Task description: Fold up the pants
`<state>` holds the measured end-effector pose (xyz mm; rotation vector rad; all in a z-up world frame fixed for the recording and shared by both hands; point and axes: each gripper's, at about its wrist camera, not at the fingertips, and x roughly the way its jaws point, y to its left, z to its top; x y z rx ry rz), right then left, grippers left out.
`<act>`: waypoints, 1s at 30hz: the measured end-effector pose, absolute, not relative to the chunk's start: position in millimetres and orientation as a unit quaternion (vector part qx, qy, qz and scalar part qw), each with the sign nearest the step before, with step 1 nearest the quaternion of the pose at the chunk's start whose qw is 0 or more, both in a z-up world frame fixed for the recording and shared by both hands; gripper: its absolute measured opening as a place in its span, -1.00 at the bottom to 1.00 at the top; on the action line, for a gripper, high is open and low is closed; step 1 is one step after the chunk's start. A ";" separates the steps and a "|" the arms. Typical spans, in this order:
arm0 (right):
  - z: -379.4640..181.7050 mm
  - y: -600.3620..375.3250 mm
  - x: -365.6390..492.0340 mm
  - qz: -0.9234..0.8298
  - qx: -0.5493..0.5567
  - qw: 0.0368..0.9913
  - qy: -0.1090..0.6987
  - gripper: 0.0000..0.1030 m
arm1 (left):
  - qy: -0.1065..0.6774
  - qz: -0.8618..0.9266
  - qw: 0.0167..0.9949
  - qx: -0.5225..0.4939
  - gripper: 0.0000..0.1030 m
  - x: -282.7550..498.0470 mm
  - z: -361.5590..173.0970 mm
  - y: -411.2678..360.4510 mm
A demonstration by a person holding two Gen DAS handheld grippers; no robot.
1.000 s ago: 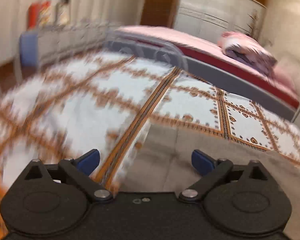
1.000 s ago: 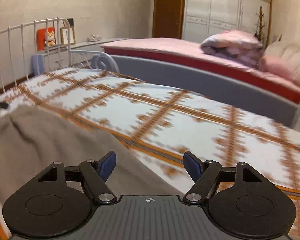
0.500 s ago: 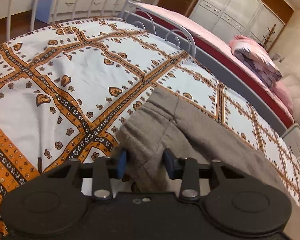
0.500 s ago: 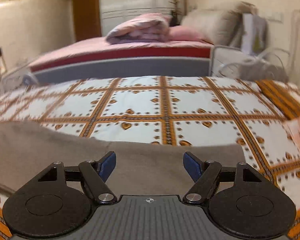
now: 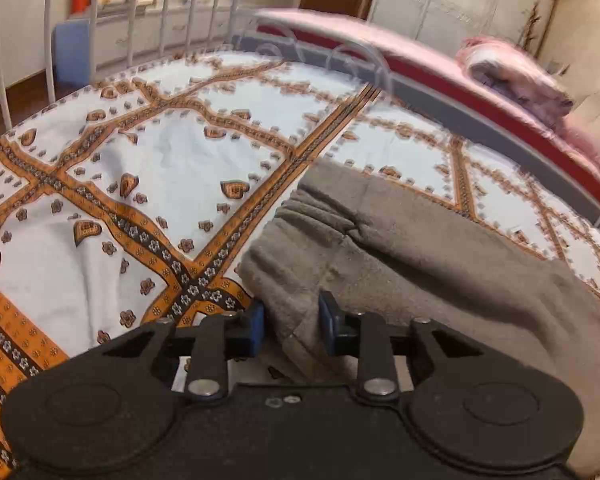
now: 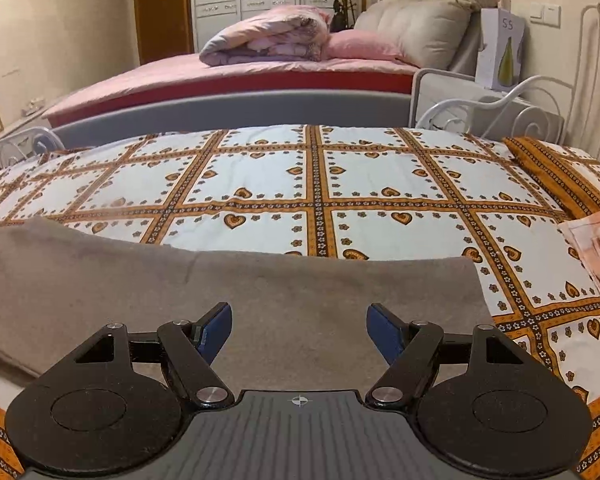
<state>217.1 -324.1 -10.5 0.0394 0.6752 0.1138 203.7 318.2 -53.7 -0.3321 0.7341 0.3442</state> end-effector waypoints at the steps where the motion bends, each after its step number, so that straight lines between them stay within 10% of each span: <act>1: -10.2 -323.9 216.9 0.055 0.018 0.942 0.331 0.44 | 0.353 0.167 0.907 -0.160 -0.58 202.9 -51.2 317.2; 12: -17.1 -349.4 210.1 0.028 0.034 0.939 0.341 0.51 | 0.305 0.179 0.921 -0.167 -0.28 183.6 -4.7 287.8; 15: -32.2 -358.7 214.5 0.030 0.034 0.926 0.375 0.52 | 0.337 0.118 0.925 -0.132 0.27 199.9 -10.0 259.4; 18: -61.3 -366.5 227.2 0.010 0.012 0.897 0.442 0.60 | 0.423 0.063 0.898 -0.103 0.28 221.6 -42.5 245.5; 30: -57.7 -479.6 172.2 -0.040 0.363 0.862 0.352 0.60 | 0.415 0.021 0.909 -0.026 0.78 220.0 -59.0 227.9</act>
